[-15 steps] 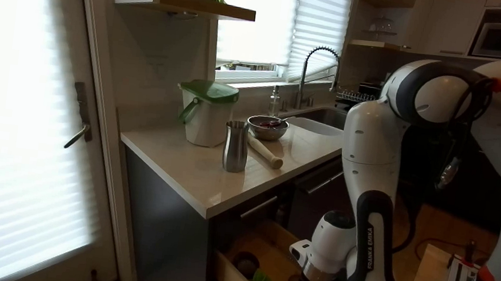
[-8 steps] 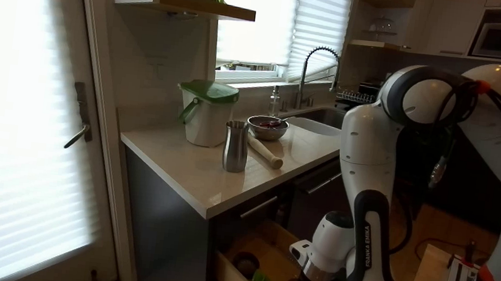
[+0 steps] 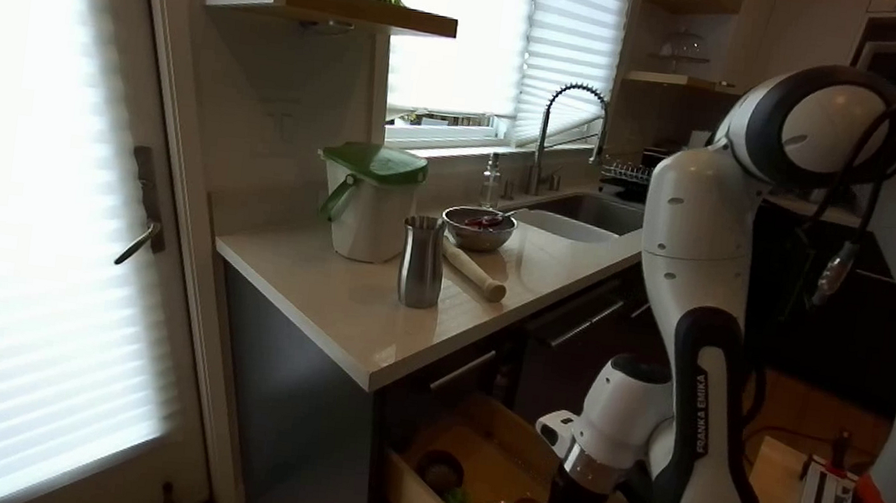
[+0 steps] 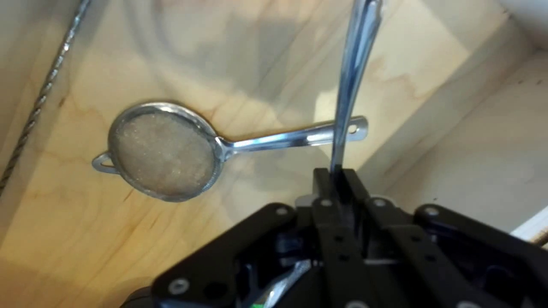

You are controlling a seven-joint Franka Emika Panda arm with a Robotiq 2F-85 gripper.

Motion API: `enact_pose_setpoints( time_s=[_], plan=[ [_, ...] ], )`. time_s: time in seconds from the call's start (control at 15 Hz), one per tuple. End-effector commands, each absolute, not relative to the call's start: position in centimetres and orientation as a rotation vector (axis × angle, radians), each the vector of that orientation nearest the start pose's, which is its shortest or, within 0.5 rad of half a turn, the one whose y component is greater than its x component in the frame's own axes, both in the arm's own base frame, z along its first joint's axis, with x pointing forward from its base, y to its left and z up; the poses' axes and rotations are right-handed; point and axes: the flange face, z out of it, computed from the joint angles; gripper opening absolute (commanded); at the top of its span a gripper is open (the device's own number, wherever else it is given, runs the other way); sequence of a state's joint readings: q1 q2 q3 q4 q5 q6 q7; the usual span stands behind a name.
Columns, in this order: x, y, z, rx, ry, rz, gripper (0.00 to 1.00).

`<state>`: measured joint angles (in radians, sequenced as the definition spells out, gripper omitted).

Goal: Take the strainer out of the drawer and put it in the silver cup

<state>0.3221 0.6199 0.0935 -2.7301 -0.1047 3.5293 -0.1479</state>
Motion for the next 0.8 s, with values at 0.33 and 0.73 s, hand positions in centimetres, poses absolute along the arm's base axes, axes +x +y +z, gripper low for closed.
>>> enact_pose_setpoints(
  time_s=[0.33, 0.73],
  plan=[
    [33.7, 12.6, 12.6, -2.992, -0.894, 0.01, 0.01],
    [33.8, 16.2, 16.8, -2.847, -1.141, -0.114, 0.01]
  ],
)
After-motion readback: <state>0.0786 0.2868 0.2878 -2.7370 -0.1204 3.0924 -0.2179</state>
